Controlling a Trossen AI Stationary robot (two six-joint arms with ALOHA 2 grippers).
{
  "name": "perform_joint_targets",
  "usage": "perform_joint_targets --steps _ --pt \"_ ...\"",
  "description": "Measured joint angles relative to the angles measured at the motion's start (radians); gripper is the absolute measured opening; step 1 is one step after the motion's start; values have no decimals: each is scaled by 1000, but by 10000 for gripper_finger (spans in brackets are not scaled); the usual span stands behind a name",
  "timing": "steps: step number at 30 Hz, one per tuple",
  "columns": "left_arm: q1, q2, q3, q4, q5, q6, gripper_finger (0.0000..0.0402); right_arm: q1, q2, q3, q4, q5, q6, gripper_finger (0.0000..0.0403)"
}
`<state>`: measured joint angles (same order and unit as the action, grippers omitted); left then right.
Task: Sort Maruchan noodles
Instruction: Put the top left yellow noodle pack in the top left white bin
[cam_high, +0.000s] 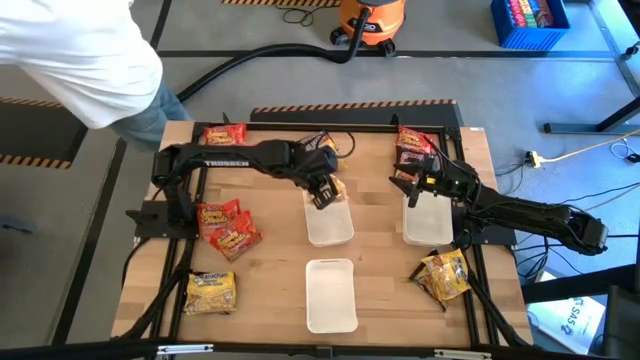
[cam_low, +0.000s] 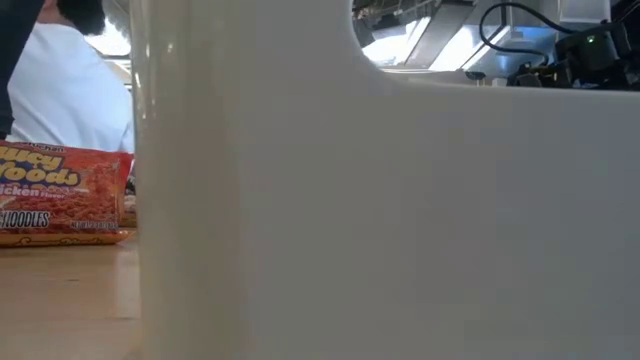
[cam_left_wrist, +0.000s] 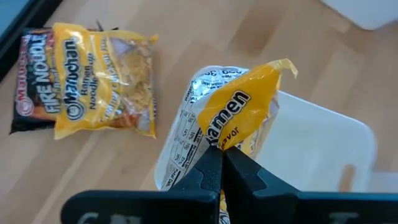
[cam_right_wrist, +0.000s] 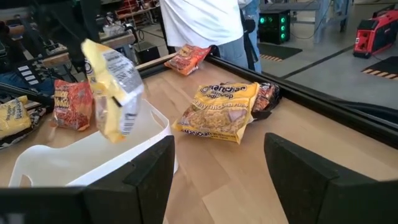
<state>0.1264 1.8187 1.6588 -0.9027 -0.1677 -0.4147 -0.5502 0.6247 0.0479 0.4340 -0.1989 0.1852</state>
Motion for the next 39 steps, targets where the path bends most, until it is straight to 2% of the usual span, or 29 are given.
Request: perform_joint_targets --steps 5,13,39 --pt "0 11 0 -5 -41 -3 0 0 0 0 -25 0 0 232" --pt "4 13 0 -4 -50 -2 0 0 0 0 -39 0 0 232" --pt "9 144 -1 0 -103 32 0 0 0 0 -41 23 0 232"
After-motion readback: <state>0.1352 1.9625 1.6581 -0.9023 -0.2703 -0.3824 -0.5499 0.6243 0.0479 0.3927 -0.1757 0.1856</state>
